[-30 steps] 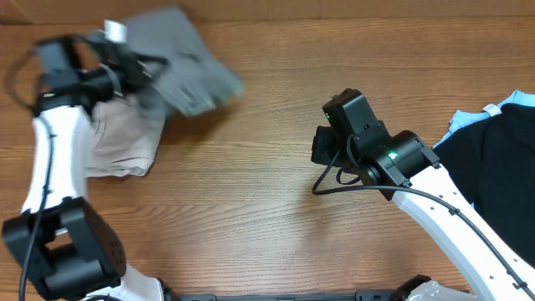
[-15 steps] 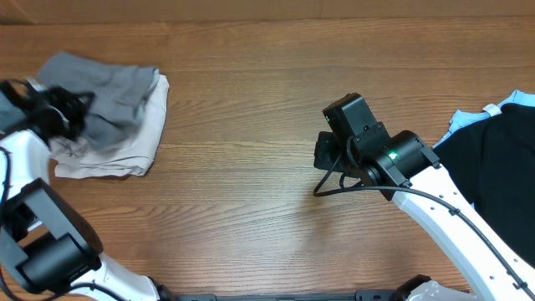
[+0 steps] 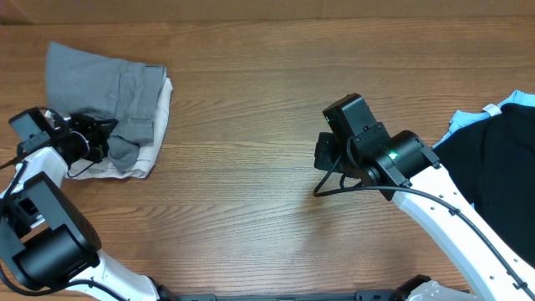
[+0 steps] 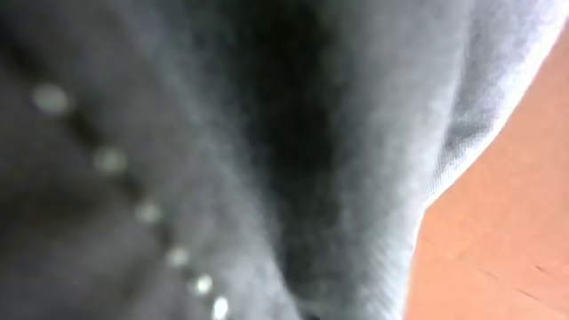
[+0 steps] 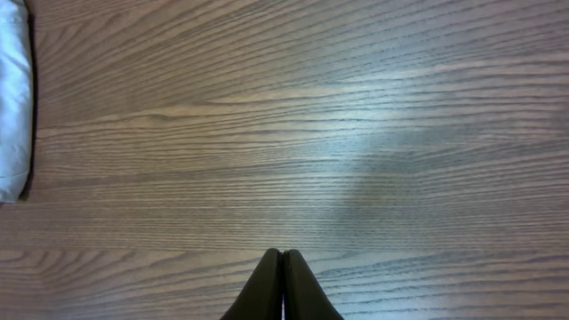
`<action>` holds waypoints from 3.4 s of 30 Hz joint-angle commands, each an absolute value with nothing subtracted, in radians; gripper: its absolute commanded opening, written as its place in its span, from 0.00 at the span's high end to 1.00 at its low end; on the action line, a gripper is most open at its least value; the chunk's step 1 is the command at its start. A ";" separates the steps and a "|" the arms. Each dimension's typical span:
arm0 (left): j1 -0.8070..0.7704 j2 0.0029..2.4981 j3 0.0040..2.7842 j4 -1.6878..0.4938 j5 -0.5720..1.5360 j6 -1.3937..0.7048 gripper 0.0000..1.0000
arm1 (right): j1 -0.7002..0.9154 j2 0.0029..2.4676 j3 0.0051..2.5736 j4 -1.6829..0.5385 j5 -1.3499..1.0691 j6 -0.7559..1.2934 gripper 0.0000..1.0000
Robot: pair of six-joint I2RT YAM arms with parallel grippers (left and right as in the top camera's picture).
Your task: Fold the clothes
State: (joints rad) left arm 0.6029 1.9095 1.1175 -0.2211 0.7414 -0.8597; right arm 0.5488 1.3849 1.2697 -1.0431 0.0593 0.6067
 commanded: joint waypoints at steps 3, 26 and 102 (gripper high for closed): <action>0.636 1.814 1.092 -0.210 0.906 -0.838 0.64 | 0.546 1.382 1.279 -1.042 0.067 0.614 0.95; 0.634 1.257 1.136 -0.514 0.743 -0.419 0.00 | 0.546 1.382 1.279 -1.037 0.067 0.614 0.95; 0.139 1.093 1.747 -1.492 0.434 0.020 0.00 | 0.467 0.867 1.665 -1.437 0.136 0.292 0.00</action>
